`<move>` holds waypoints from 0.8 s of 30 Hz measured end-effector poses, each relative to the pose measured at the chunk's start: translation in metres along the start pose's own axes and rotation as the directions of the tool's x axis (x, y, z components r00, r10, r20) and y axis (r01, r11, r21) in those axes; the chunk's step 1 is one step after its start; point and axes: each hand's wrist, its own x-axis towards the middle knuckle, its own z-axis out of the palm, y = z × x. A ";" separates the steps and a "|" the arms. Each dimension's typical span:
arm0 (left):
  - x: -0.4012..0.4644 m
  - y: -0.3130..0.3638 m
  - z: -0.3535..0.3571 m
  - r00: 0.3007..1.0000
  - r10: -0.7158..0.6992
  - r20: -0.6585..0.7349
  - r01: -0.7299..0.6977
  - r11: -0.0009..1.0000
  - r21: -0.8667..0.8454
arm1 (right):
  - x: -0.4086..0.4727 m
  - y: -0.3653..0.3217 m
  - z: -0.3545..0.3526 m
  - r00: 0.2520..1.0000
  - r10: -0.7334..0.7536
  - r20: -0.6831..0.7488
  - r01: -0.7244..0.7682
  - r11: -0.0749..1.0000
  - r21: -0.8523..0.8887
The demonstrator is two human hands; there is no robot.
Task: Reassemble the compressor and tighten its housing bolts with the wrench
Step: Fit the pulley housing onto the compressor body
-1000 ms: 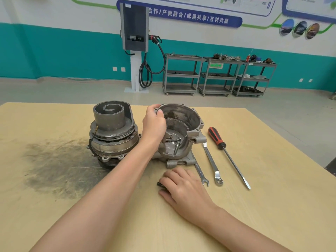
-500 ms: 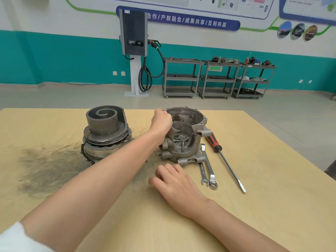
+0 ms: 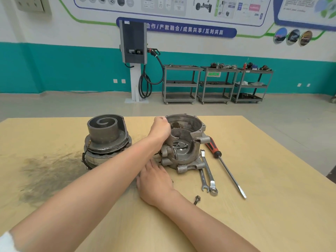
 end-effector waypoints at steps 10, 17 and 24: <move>-0.002 -0.002 0.000 1.000 0.010 -0.005 -0.010 1.000 -0.002 | -0.034 0.010 -0.012 0.976 -0.188 -0.111 0.172 0.976 -0.135; 0.001 -0.005 0.002 0.999 0.023 -0.030 -0.024 0.999 -0.029 | -0.089 0.045 -0.023 0.967 -0.220 -0.125 0.199 0.967 -0.160; -0.001 -0.002 0.003 1.000 0.005 -0.017 -0.007 0.997 -0.075 | -0.098 0.084 -0.016 0.951 -0.307 -0.016 0.307 0.944 0.117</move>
